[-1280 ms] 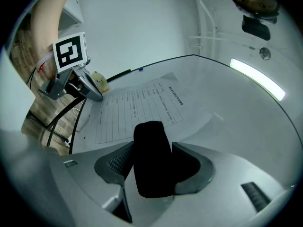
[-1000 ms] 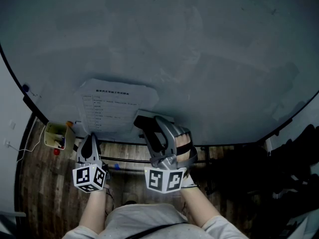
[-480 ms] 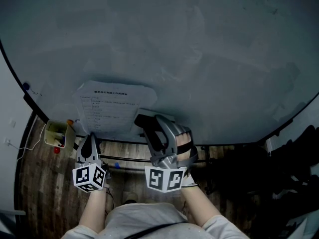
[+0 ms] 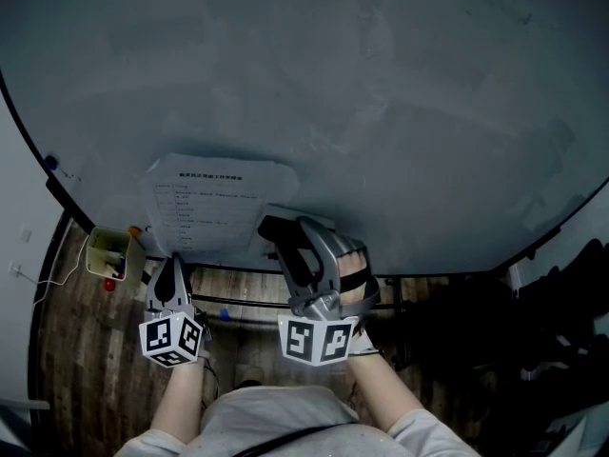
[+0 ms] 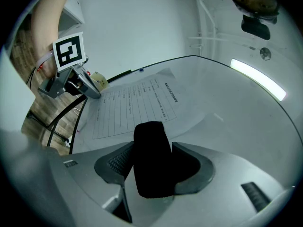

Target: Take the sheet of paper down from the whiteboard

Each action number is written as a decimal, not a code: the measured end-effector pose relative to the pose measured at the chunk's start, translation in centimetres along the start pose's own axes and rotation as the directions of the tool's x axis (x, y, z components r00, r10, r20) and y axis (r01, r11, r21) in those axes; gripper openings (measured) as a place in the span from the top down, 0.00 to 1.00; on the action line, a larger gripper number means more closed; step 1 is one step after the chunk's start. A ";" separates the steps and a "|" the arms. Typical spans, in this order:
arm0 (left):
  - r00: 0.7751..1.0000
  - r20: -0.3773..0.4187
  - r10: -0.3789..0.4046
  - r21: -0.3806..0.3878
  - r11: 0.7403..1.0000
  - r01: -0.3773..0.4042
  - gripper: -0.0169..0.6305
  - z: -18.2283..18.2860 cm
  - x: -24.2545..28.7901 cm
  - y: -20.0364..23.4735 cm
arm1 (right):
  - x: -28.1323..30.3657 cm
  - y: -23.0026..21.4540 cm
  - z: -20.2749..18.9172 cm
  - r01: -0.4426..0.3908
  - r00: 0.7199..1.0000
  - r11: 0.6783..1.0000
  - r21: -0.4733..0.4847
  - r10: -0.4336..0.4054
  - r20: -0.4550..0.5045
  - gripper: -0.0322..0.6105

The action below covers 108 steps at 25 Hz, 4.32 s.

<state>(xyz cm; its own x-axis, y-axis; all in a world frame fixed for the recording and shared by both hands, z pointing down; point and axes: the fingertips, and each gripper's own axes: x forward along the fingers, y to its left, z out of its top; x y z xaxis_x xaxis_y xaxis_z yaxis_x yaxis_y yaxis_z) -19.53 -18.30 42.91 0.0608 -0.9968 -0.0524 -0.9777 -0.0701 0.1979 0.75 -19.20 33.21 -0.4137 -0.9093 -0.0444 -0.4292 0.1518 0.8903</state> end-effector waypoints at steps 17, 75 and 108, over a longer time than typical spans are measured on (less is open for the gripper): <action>1.000 0.016 0.022 0.016 1.000 -0.022 0.95 0.3 -0.2 0.9 | 0.0 0.1 0.0 0.002 1.000 1.000 0.001 -0.002 -0.007 0.56; 0.993 -0.018 0.116 -0.039 0.992 -0.116 0.95 -0.5 -2.4 5.1 | 0.0 0.0 0.0 0.016 0.999 1.000 -0.002 -0.016 -0.037 0.56; 0.994 -0.041 0.103 -0.072 0.992 -0.106 0.95 -1.2 -4.7 5.0 | -1.4 1.6 1.4 0.019 0.999 0.999 0.031 -0.018 -0.037 0.54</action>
<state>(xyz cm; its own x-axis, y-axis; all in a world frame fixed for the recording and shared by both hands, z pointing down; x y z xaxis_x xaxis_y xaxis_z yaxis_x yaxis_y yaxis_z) -24.50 -13.99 45.30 -0.0325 -0.9994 0.0082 -0.9615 0.0335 0.2726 -0.51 -17.13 34.02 -0.3759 -0.9256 -0.0439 -0.4616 0.1459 0.8750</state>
